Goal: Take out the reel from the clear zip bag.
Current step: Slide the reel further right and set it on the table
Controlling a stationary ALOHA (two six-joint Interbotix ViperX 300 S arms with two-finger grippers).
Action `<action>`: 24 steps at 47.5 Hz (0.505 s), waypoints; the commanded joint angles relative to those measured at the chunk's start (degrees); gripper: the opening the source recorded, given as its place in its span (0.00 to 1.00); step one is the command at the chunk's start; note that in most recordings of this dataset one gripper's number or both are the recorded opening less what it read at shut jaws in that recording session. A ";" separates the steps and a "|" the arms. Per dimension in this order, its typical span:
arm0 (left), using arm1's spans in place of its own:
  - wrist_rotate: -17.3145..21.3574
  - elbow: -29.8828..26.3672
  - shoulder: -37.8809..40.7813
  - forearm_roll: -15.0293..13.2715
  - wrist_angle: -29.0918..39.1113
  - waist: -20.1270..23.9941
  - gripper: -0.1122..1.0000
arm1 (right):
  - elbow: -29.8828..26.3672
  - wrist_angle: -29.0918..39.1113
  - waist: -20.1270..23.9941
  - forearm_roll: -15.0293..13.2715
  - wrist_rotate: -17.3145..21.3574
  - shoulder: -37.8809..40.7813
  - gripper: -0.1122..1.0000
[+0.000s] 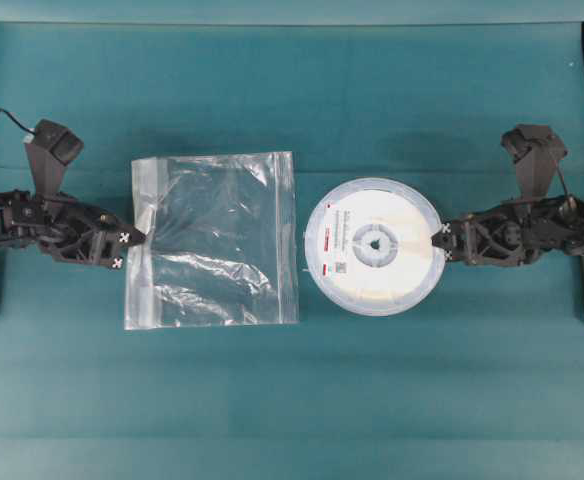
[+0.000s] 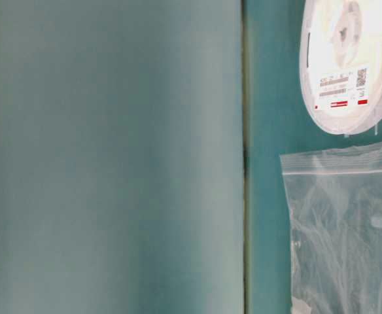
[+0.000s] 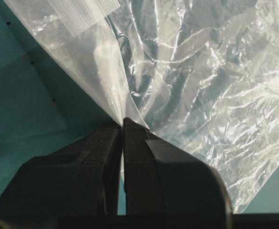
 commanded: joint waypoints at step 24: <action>0.18 -1.05 -0.35 0.18 -0.35 0.00 0.08 | -2.11 0.62 -0.26 1.93 -0.09 -0.18 0.91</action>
